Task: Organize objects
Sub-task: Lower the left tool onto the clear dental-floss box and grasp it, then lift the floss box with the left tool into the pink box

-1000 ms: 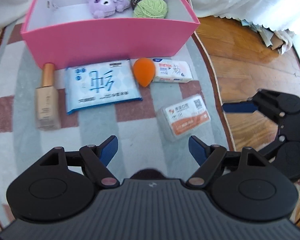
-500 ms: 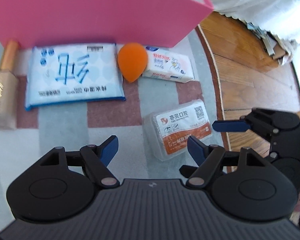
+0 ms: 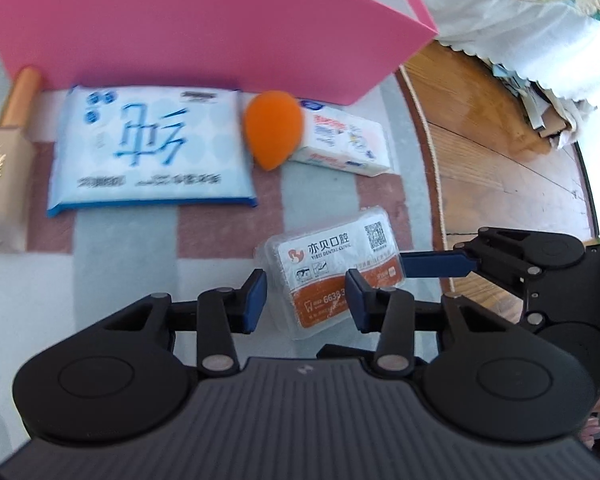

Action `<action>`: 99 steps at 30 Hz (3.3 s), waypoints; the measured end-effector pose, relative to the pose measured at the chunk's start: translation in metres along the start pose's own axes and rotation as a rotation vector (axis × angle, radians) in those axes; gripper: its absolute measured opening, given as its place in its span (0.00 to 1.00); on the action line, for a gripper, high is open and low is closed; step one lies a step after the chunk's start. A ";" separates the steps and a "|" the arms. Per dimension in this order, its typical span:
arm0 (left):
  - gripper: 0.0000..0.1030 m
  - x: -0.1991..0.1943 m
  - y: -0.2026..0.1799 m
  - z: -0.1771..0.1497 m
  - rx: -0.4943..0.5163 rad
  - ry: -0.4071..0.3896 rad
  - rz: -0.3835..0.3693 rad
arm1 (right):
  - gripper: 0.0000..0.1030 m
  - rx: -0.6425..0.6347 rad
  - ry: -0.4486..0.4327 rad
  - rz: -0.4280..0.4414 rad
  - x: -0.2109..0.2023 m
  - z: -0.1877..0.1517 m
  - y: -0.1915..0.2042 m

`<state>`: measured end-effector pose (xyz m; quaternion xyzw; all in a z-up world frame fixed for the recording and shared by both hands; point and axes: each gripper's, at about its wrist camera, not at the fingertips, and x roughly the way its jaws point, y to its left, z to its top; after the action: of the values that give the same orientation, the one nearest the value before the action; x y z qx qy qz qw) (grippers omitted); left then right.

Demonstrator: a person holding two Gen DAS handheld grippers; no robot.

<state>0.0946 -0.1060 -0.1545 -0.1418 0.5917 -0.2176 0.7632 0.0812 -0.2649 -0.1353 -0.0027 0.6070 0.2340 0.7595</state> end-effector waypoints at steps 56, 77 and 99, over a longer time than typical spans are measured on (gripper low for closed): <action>0.40 -0.179 -0.030 0.009 0.036 -0.112 0.054 | 0.64 0.077 -0.235 0.091 -0.113 0.008 0.080; 0.41 -0.211 -0.042 0.131 0.087 -0.311 0.095 | 0.58 0.032 -0.406 0.056 -0.159 0.122 0.053; 0.40 -0.009 0.063 0.207 -0.186 -0.066 0.108 | 0.58 0.212 -0.197 -0.038 0.015 0.193 -0.034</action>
<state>0.3028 -0.0559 -0.1228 -0.1869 0.5905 -0.1154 0.7765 0.2737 -0.2339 -0.1083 0.0891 0.5505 0.1531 0.8158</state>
